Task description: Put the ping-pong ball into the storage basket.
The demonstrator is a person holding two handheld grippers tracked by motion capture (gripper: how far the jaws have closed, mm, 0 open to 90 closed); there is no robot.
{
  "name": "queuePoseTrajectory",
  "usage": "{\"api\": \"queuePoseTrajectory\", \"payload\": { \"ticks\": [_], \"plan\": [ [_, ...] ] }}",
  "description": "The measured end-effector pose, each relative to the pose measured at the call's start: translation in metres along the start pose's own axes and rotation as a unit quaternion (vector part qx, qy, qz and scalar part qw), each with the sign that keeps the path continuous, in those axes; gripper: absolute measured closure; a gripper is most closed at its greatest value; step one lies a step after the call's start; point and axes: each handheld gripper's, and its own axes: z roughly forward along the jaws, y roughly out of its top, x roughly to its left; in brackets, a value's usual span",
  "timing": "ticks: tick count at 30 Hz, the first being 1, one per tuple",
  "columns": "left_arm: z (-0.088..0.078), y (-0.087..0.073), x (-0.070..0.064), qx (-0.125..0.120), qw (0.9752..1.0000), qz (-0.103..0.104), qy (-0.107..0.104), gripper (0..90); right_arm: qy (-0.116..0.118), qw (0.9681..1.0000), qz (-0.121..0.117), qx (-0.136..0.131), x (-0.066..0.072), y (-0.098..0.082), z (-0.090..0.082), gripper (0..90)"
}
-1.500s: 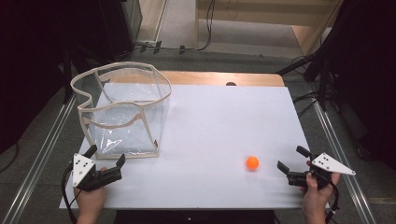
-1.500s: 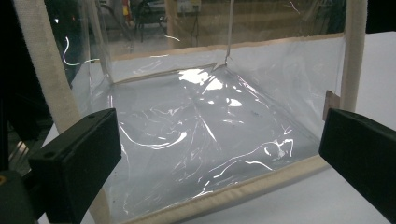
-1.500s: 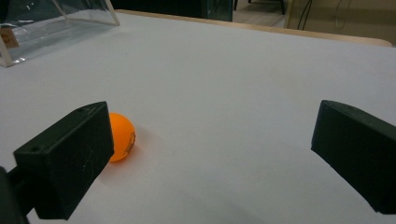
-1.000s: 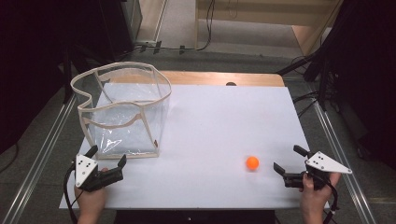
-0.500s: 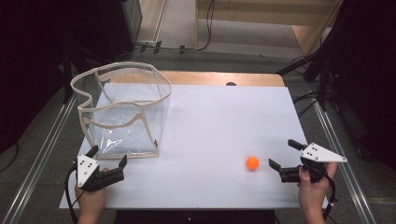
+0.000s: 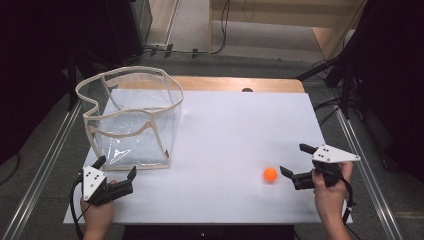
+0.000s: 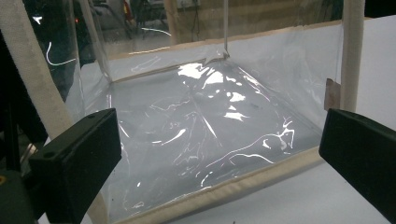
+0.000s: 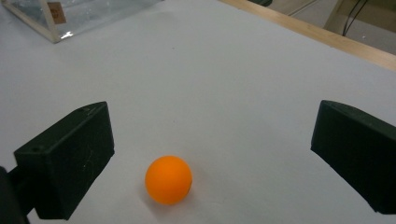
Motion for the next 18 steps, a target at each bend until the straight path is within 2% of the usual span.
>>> {"api": "queuePoseTrajectory", "payload": {
  "ticks": [2,3,11,18],
  "plan": [
    [0.000,0.000,0.000,0.001,1.0000,0.001,0.000,0.0,0.003,1.0000,-0.003,0.004,0.000,0.002,0.001,0.0],
    [0.000,0.000,0.000,0.000,1.0000,0.001,0.000,0.0,0.013,0.9998,-0.007,0.013,0.001,0.004,0.004,0.0],
    [0.000,0.000,0.000,-0.001,1.0000,-0.002,-0.001,0.0,0.028,0.9987,-0.020,0.038,0.002,0.012,0.012,0.0],
    [0.000,0.000,0.000,0.000,1.0000,0.000,-0.001,0.0,0.044,0.9961,-0.035,0.068,0.003,0.018,0.020,0.0]
  ]
}}
